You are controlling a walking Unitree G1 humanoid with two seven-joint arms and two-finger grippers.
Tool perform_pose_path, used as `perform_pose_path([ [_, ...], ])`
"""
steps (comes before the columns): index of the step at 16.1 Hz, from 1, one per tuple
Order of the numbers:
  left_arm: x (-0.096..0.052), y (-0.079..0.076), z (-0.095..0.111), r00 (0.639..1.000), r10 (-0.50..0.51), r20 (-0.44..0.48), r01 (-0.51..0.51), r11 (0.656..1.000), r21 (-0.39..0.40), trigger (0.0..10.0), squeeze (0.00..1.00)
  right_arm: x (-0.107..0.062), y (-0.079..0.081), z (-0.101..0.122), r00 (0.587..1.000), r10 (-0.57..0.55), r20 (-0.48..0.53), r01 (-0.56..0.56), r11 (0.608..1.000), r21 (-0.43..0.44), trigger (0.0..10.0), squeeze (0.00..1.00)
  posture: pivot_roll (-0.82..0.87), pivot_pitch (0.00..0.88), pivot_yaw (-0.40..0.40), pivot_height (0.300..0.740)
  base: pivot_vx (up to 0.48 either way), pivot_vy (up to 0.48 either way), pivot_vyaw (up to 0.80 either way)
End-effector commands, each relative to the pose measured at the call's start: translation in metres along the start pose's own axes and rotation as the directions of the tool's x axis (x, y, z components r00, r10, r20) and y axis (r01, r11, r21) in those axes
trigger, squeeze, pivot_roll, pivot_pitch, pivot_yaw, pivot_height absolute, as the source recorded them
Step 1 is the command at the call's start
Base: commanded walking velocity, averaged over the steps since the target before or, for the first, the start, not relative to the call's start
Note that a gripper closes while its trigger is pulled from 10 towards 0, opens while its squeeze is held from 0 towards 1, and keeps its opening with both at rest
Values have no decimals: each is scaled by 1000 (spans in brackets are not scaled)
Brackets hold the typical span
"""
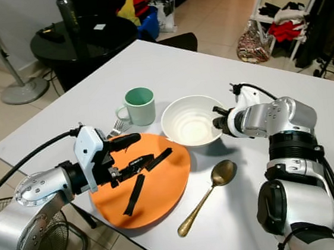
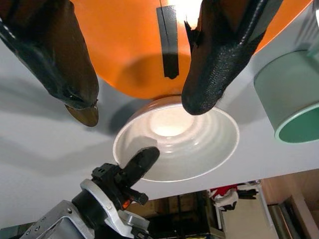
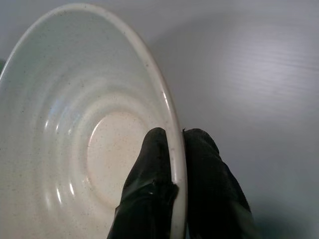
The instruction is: Setting the table
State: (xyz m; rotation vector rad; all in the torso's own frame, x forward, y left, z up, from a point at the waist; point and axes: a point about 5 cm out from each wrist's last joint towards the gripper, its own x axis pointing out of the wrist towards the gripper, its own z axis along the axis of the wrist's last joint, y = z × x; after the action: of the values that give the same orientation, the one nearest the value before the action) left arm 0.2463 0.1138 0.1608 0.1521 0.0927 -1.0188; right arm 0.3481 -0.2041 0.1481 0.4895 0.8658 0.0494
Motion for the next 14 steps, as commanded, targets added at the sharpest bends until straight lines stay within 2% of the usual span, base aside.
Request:
perform_pose_path([
  [1,0,-3,2,1000,-19,1,19,1000,8,10000,0,-4,6,4,999,36,19,-35,999,-17,10000,0,139,0,-1,727,0,0,0],
  [2,1,-3,2,1000,-18,1,18,1000,8,10000,0,-3,4,0,999,33,10,-33,999,-20,10000,114,138,0,-1,727,0,0,0],
  [3,1,-3,2,1000,-18,1,18,1000,8,10000,0,-2,3,-2,999,32,6,-32,999,-21,10000,855,137,0,-1,727,0,0,0],
  [4,1,-3,2,1000,-17,2,17,1000,8,10000,0,-3,3,-2,999,33,6,-33,999,-21,10000,906,136,0,0,727,0,0,0],
  [5,2,-3,2,1000,-16,3,16,1000,9,10000,0,-3,3,-3,999,39,12,-38,999,-17,10000,1000,133,0,0,727,0,0,0],
  [9,3,-2,2,1000,-15,8,15,1000,10,10000,0,-4,-2,-8,999,31,27,-30,999,-29,10000,1000,125,0,2,727,0,0,0],
  [11,2,-2,3,1000,-10,21,10,1000,8,10000,0,-15,-6,-7,997,43,62,-39,998,-59,10000,1000,116,0,6,727,0,0,0],
  [14,-1,-1,2,999,11,36,-10,1000,-28,10000,0,-42,-8,-8,979,104,174,-83,989,-125,10000,1000,100,0,21,727,0,0,0],
])
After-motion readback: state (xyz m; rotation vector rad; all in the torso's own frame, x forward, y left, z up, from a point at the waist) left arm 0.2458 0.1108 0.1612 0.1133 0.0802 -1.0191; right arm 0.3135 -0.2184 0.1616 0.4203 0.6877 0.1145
